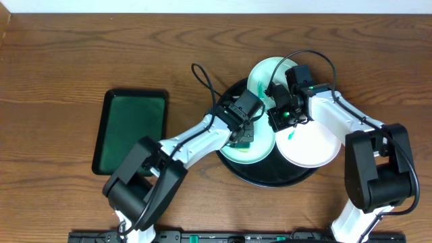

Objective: Clean dirty plates on tray and stack at the side

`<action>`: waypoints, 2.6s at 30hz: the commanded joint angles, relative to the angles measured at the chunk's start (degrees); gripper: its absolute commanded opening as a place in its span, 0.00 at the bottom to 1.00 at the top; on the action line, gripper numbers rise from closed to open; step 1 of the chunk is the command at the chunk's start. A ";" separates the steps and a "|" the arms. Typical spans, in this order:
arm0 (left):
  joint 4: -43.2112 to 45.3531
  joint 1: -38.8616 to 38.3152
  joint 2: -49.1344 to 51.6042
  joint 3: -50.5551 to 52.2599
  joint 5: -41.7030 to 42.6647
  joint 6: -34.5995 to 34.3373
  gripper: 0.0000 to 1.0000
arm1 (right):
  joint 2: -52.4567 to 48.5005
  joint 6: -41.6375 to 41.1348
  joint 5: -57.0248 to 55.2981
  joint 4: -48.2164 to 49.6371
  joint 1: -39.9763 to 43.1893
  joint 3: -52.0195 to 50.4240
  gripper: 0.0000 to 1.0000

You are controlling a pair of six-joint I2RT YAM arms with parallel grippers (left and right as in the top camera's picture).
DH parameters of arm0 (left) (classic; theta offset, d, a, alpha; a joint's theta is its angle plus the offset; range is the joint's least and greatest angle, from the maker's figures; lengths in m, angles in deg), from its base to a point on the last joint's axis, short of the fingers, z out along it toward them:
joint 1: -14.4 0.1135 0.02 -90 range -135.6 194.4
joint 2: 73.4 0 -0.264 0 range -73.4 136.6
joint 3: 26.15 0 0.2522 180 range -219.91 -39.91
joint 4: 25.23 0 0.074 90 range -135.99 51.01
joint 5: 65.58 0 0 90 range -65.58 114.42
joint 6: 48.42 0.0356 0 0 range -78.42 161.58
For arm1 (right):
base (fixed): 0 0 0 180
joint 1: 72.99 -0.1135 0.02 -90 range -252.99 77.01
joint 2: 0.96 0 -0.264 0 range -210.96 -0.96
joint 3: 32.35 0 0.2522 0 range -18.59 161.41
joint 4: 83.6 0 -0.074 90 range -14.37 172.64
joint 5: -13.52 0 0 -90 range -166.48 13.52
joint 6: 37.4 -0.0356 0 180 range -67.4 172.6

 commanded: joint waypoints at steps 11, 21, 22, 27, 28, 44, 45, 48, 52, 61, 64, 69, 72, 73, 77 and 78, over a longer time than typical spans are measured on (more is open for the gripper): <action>-6.16 0.39 1.97 1.01 -32.59 7.67 0.07 | -0.37 0.42 -0.87 -0.11 0.28 -0.22 0.01; -2.32 0.50 -4.57 0.39 -29.62 6.32 0.07 | -0.37 0.42 -0.87 -0.15 0.28 -0.22 0.01; -1.84 0.50 -5.53 0.39 -27.36 5.66 0.07 | -0.37 0.42 -0.87 -0.15 0.28 -0.22 0.01; 5.97 0.48 -6.25 0.42 -10.40 4.87 0.07 | -0.37 0.42 -0.87 -0.02 0.28 -0.22 0.01; 7.37 0.46 -5.84 0.48 -7.58 4.85 0.07 | -0.37 0.42 -0.85 -0.02 0.28 -0.22 0.01; -0.61 3.17 -1.44 2.14 -21.97 9.16 0.07 | -0.37 0.39 -0.87 -0.33 0.28 -0.22 0.01; -1.44 3.58 -1.46 2.14 -23.67 9.16 0.08 | -0.37 0.39 -0.85 -0.35 0.26 -0.22 0.01; -2.14 4.94 -2.01 2.12 -25.18 8.96 0.07 | -0.37 0.04 -0.74 -0.31 0.26 -0.22 0.01; -2.27 6.49 -6.14 2.12 -25.18 5.55 0.07 | -0.31 -1.11 -0.09 -0.09 0.17 -0.22 0.01; -4.79 9.44 -24.68 2.12 -21.51 4.42 0.07 | 4.72 -1.09 6.25 1.22 -0.31 -0.20 0.01; -8.04 11.43 -29.64 2.12 -21.51 4.42 0.07 | 7.96 -1.07 5.68 1.25 -1.55 -0.20 0.01; -13.33 17.03 -35.65 2.12 -21.51 4.44 0.07 | 14.64 -1.51 -5.31 1.40 -5.81 -0.20 0.01; -16.39 21.27 -38.12 2.12 -21.49 4.44 0.07 | 18.91 -2.75 -16.24 1.64 -8.94 -0.20 0.01; -17.79 22.99 -38.82 2.12 -21.49 4.44 0.07 | 20.48 -2.95 -20.63 2.03 -10.16 -0.20 0.01; -22.84 29.09 -39.85 2.12 -21.27 4.46 0.07 | 25.92 -0.76 -35.76 4.55 -14.73 -0.20 0.01; -23.96 30.51 -39.85 2.12 -21.27 4.46 0.07 | 27.10 1.27 -38.66 5.22 -15.85 -0.20 0.01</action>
